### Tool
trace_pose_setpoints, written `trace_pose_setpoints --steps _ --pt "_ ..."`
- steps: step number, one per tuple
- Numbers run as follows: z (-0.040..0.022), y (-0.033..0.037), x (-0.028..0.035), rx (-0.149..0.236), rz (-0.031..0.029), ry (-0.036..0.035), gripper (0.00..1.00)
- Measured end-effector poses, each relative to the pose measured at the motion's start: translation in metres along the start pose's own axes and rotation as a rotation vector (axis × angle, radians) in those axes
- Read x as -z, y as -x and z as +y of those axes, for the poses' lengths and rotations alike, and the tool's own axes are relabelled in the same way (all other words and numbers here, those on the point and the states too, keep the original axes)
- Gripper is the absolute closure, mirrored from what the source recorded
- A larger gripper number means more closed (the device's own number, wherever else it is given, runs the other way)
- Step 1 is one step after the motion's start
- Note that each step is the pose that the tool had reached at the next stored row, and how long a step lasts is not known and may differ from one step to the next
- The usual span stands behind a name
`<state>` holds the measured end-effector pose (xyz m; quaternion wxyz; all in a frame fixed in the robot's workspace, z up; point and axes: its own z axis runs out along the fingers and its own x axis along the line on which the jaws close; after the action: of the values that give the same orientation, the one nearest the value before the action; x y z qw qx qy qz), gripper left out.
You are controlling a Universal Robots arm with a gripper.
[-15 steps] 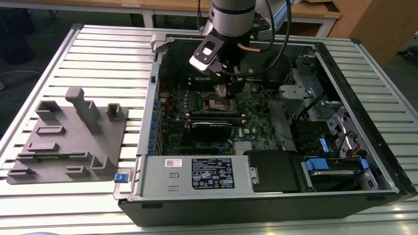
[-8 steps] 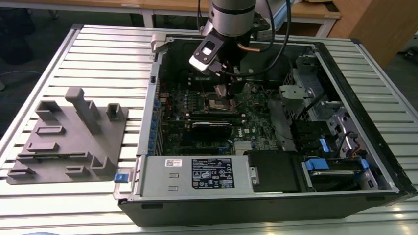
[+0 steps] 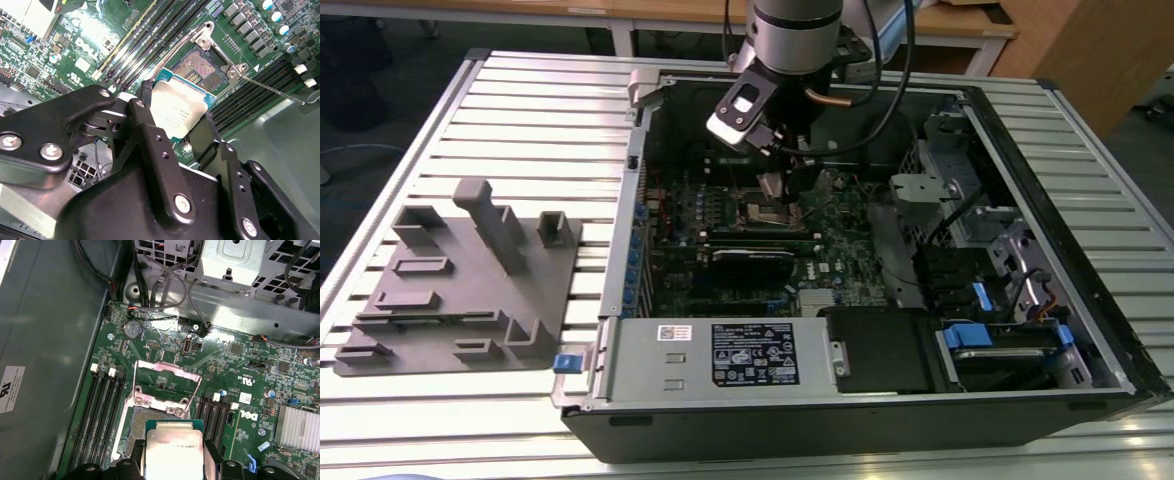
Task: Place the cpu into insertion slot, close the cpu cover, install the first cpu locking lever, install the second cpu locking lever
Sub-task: 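Place the cpu into insertion slot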
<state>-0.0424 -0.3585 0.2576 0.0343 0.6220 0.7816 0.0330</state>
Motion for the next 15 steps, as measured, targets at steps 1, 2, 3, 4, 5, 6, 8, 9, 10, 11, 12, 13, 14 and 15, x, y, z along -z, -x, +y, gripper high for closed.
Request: trace_pose_setpoints --steps 1,2,3,4,5,6,8,9,10,11,12,13,14,15 --pt "0.0 0.0 0.0 0.0 0.0 0.0 0.46" --pt "0.0 0.0 0.0 0.0 0.0 0.0 0.46" --pt "0.0 0.0 0.0 0.0 0.0 0.0 0.46" --pt "0.0 0.0 0.0 0.0 0.0 0.0 0.46" --pt "0.0 0.0 0.0 0.0 0.0 0.0 0.46" --pt "0.0 0.0 0.0 0.0 0.0 0.0 0.46" --pt "0.0 0.0 -0.0001 -0.01 -0.0008 -0.0001 0.46" --pt "0.0 0.0 -0.0002 -0.022 -0.0019 -0.0002 0.46" --pt "0.0 0.0 -0.0002 -0.038 -0.0036 -0.0005 0.46" --pt "0.0 0.0 -0.0002 -0.055 -0.0052 -0.0008 0.46" --pt "0.0 0.0 -0.0003 -0.074 -0.0069 -0.001 0.46" --pt "0.0 0.0 -0.0004 -0.092 -0.0086 -0.0012 0.46" --pt "-0.0001 0.0 -0.0006 -0.11 -0.0103 -0.0014 0.46" --pt "-0.0001 0.0 -0.0007 -0.127 -0.012 -0.0017 0.46"
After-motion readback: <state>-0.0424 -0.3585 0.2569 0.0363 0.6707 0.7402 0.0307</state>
